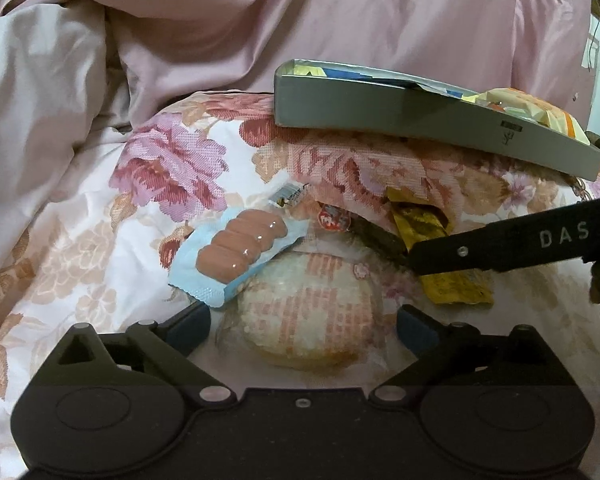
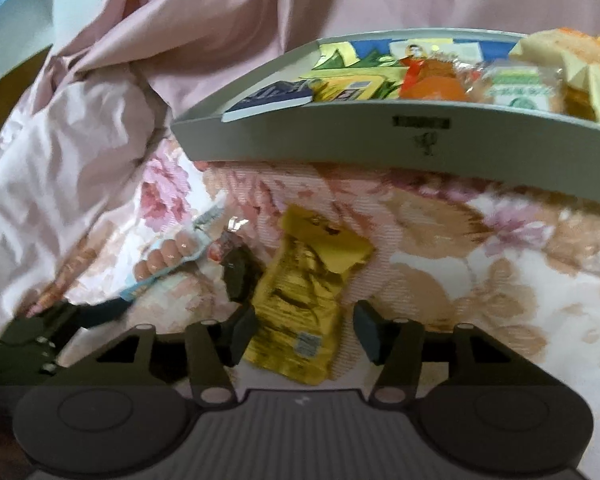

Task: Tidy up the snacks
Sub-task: 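Lower right gripper onto gold pouch while left gripper approaches round biscuit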

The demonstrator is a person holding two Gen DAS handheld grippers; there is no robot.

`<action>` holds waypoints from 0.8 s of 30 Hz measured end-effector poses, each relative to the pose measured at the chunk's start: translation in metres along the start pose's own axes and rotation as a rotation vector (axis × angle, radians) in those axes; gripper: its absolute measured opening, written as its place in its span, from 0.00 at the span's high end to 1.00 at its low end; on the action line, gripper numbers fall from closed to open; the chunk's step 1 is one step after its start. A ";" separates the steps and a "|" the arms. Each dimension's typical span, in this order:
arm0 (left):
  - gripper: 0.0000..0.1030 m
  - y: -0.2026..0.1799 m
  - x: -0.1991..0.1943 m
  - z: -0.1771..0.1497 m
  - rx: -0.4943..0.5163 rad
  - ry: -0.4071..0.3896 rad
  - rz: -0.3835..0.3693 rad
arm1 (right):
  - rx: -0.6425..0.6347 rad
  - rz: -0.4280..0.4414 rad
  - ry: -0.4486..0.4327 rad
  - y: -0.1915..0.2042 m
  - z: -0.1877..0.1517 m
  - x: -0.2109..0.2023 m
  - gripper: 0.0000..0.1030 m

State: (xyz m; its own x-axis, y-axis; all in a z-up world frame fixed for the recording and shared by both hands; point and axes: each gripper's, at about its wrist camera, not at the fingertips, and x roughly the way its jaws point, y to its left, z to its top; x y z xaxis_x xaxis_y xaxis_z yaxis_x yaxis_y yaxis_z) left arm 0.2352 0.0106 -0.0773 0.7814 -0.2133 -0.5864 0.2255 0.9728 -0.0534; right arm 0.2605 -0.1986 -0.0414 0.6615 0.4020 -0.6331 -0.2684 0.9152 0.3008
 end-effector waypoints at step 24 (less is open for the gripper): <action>0.26 -0.008 -0.015 -0.006 -0.005 -0.005 0.012 | -0.107 -0.031 0.023 0.015 -0.007 0.001 0.53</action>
State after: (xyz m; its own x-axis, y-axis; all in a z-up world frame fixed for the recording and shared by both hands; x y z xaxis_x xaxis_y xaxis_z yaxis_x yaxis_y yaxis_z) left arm 0.2181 0.0067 -0.0728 0.7871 -0.2024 -0.5827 0.2134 0.9757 -0.0506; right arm 0.2523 -0.1843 -0.0431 0.6549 0.3730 -0.6572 -0.3219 0.9245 0.2039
